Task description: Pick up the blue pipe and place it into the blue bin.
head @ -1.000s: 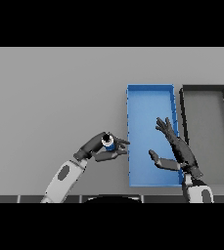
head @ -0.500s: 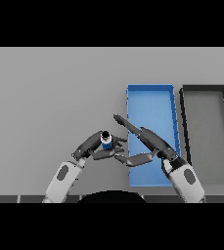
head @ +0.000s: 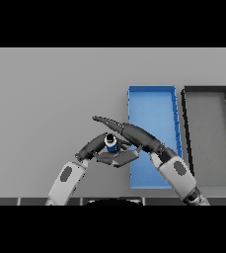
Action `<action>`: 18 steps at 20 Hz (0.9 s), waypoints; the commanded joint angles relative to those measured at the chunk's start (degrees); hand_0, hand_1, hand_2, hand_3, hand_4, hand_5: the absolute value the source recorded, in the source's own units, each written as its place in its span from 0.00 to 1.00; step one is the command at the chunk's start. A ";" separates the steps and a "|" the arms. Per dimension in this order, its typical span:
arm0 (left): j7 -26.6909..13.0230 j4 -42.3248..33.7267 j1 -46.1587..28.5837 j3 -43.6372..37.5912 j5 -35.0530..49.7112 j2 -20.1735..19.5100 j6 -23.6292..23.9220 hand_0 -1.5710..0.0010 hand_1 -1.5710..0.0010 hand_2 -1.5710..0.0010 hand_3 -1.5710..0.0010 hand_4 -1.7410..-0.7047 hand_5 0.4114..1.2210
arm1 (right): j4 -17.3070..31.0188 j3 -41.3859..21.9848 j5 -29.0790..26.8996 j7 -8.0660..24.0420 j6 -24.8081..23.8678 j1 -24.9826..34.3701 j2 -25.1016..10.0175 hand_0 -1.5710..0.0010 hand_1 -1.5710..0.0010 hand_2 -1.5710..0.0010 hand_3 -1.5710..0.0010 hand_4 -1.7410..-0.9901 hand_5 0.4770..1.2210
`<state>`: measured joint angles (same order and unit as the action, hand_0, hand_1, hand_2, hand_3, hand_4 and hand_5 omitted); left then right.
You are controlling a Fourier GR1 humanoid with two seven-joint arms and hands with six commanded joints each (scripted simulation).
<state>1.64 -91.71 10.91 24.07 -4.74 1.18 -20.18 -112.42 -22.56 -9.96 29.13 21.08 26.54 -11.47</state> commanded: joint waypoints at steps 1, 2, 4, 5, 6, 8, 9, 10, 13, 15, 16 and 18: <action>-0.19 0.58 0.93 -0.70 -0.43 0.15 0.15 0.00 0.00 0.00 0.00 0.26 1.00 | 1.08 0.23 -0.37 0.18 0.39 1.44 0.30 0.98 0.97 0.94 1.00 0.74 0.05; 0.33 0.29 0.43 -0.84 -0.54 0.08 -0.26 0.00 0.00 0.00 0.00 0.26 1.00 | 1.58 0.59 -1.20 0.07 1.39 1.64 -0.24 0.98 0.96 0.93 0.99 0.73 0.04; -1.41 0.13 -0.15 -0.56 -1.33 0.58 -0.95 0.00 0.00 0.00 0.00 0.27 1.00 | 4.55 -0.30 -0.53 1.12 2.10 3.98 1.31 0.89 0.86 0.83 0.92 0.68 0.01; -1.09 0.02 0.04 -0.74 -1.13 1.18 -1.14 0.00 0.00 0.00 0.00 0.22 1.00 | 5.22 -0.77 -0.23 0.65 2.47 4.60 1.92 0.79 0.77 0.76 0.85 0.62 0.01; -2.88 -0.08 0.01 -0.83 -1.28 1.36 -1.01 0.00 0.00 0.00 0.00 0.17 1.00 | 5.85 -0.76 -0.34 0.21 2.62 5.05 2.43 0.68 0.66 0.66 0.74 0.55 0.02; -3.21 -0.36 -0.17 -0.68 -2.48 0.99 -0.95 0.00 0.00 0.00 0.00 0.11 1.00 | 6.64 -1.31 0.43 -1.82 2.70 4.50 3.15 0.44 0.44 0.42 0.51 0.37 0.05; -2.48 0.23 0.09 -0.99 -2.99 1.32 -0.44 0.00 0.00 0.00 0.00 0.09 1.00 | 6.49 -1.66 0.12 -1.47 2.49 4.32 3.65 0.35 0.35 0.34 0.44 0.30 0.10; -1.57 -0.04 -0.24 -1.31 -2.30 1.40 -1.00 0.00 0.00 0.00 0.04 0.08 1.00 | 5.92 -1.99 -0.45 -1.58 2.37 3.59 3.79 0.28 0.28 0.27 0.39 0.25 0.16; -0.51 1.08 0.09 -2.60 0.18 3.00 -2.19 0.00 0.00 0.00 0.04 0.04 1.00 | 7.31 -1.98 -1.68 -1.48 0.86 4.58 5.46 0.14 0.14 0.14 0.24 0.15 0.51; -0.92 0.68 -0.59 -2.73 -0.04 3.04 -2.86 0.00 0.00 0.00 0.07 0.03 1.00 | 6.69 -2.67 -1.27 -3.63 1.14 3.69 4.00 0.09 0.09 0.09 0.17 0.10 0.69; -1.37 0.52 -0.55 -3.40 0.00 2.94 -3.45 0.00 0.00 0.00 0.08 0.02 1.00 | 6.61 -3.43 -0.31 -4.99 0.70 3.45 3.98 0.07 0.07 0.07 0.14 0.08 0.75; -0.51 0.09 -0.42 -3.55 -0.31 3.39 -3.93 0.00 0.00 0.00 0.09 0.02 1.00 | 6.17 -3.84 0.37 -6.35 0.46 4.25 3.91 0.05 0.05 0.05 0.09 0.05 0.84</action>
<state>1.39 -91.60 10.46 20.52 -5.08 4.57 -24.19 -106.28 -26.38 -9.61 22.39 21.66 30.79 -7.54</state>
